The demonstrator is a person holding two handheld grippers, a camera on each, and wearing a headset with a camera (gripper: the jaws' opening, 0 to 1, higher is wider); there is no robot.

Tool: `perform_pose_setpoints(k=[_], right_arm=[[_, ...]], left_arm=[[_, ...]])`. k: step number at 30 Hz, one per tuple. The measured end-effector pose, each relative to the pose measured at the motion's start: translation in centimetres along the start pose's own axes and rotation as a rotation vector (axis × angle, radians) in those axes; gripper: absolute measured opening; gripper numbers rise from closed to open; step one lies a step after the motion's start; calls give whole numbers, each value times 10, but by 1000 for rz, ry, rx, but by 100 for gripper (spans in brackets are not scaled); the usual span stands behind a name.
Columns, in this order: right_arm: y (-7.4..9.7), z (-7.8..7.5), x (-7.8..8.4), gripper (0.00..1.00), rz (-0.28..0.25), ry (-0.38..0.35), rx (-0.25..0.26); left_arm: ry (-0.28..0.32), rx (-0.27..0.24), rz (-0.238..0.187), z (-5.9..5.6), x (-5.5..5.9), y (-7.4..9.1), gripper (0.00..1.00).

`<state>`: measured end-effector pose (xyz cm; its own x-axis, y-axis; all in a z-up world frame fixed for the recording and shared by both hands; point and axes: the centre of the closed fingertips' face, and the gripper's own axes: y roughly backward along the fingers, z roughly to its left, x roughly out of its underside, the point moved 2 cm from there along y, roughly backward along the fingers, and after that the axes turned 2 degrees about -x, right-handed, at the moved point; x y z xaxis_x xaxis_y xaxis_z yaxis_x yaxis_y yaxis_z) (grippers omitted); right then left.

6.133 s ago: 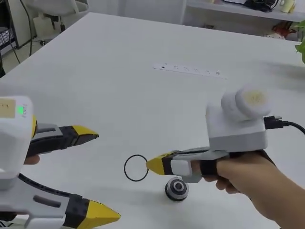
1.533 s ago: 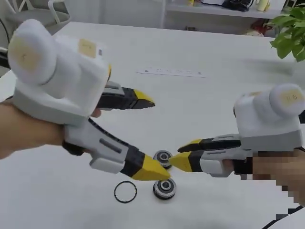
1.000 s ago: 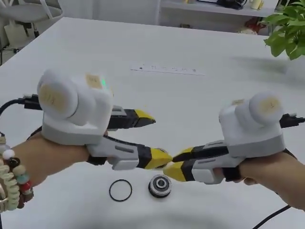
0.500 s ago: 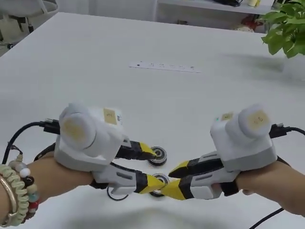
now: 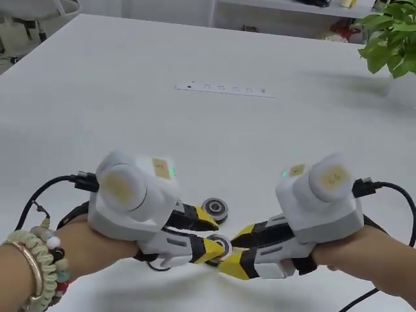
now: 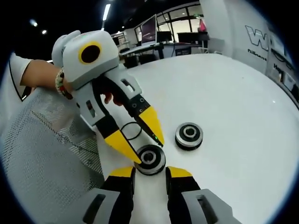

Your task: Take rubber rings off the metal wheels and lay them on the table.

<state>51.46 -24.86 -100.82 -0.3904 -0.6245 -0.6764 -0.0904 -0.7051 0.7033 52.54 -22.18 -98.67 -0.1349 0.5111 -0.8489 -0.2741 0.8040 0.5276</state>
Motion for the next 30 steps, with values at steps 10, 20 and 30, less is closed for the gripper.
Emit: perform_pose_setpoints(k=[10,20,30], right_arm=[[-3,1,0,24,-3,71,4],[0,0,1,20,17,133,5],[6,-7,9,3,69,184,28]], left_arm=[[-9,18,17,-7,6,-4,15],[-63,17,12,-7,6,-5,15],[-62,14,4,-6,5,-4,15]])
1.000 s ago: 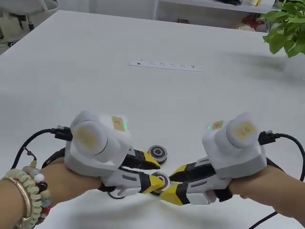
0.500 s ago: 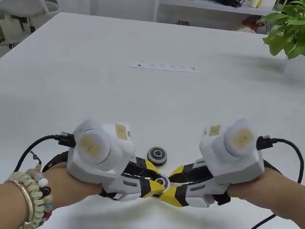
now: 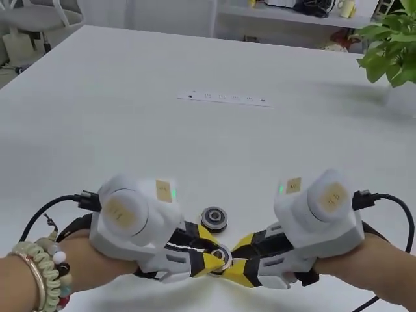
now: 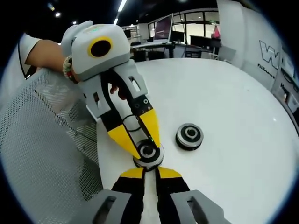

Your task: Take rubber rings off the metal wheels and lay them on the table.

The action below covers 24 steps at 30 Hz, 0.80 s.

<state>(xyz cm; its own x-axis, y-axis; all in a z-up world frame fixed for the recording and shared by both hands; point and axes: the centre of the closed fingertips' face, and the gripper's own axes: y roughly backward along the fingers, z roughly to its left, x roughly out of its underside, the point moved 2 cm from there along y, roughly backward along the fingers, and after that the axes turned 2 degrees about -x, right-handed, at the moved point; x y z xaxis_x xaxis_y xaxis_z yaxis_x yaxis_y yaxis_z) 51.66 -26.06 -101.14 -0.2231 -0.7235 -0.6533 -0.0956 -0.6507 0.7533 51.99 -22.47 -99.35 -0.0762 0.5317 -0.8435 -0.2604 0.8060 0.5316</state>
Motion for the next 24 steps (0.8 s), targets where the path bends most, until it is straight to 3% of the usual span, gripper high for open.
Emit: perform_pose_setpoints(k=[2,8,16,24], right_arm=[[-1,2,-1,1,-20,-56,-8],[-2,1,-2,1,-12,-56,-4],[2,-3,-2,0,-20,-224,2],[2,-4,-1,0,-35,-291,-7]], left_arm=[[1,-1,-2,0,0,0,15],[2,-2,-5,0,0,0,15],[6,-10,-8,1,0,0,15],[13,-14,-17,2,0,1,15]])
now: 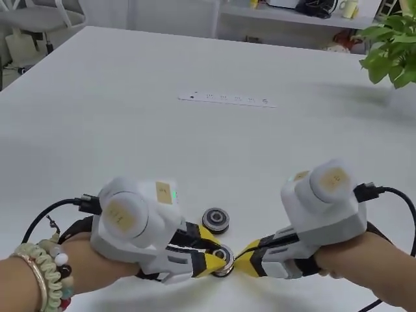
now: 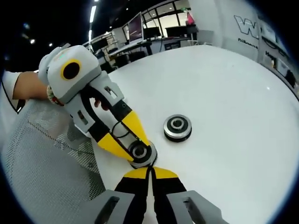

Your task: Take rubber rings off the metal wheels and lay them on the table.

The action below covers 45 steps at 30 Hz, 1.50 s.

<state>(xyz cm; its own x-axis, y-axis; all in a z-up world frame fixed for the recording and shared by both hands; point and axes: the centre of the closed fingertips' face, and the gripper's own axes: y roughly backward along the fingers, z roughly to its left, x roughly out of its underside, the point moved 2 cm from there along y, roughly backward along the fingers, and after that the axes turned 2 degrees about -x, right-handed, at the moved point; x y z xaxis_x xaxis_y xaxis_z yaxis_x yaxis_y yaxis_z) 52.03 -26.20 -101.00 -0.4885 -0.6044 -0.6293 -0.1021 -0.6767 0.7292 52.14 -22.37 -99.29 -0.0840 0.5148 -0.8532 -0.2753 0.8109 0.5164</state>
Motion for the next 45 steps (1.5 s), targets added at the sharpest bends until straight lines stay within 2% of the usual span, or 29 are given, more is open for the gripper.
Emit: perform_pose_setpoints(k=[2,4,7,9,13,15,16,18,23,25,26,27,29,34,40,45], right_arm=[[-2,2,1,0,12,6,16],[-3,1,1,0,30,63,42],[-4,1,0,0,20,46,45],[-3,1,0,0,20,-14,43],[-3,0,-1,0,20,-17,39],[-3,-1,0,0,21,-47,32],[-2,-1,0,0,18,-109,21],[-1,-3,-1,0,-3,-174,7],[4,-4,-3,0,-24,-285,-12],[8,-4,-8,0,-57,-319,-15],[9,-2,-16,0,-106,-341,-34],[11,-2,-11,0,-71,-349,-21],[9,-1,-11,0,-73,-331,-17],[9,0,-11,0,-89,-399,-38],[10,2,-12,0,-95,-430,-46],[9,5,-13,0,-89,-412,-39]], left_arm=[[1,0,-2,0,0,0,15],[2,0,-3,0,0,0,15],[3,-3,-1,1,1,1,15],[7,-4,-6,1,1,1,15],[15,-6,-12,0,1,1,15],[12,-9,-9,0,1,1,15],[11,-9,-8,0,1,1,15],[12,-9,-9,0,1,1,15],[21,-14,-17,1,1,1,15],[26,-17,-19,1,1,1,15],[27,-18,-19,1,1,1,15],[28,-20,-18,1,1,1,15],[28,-22,-17,1,1,1,15],[30,-19,-18,1,1,1,15],[30,-15,-22,1,1,1,15],[29,-16,-24,2,1,1,15]])
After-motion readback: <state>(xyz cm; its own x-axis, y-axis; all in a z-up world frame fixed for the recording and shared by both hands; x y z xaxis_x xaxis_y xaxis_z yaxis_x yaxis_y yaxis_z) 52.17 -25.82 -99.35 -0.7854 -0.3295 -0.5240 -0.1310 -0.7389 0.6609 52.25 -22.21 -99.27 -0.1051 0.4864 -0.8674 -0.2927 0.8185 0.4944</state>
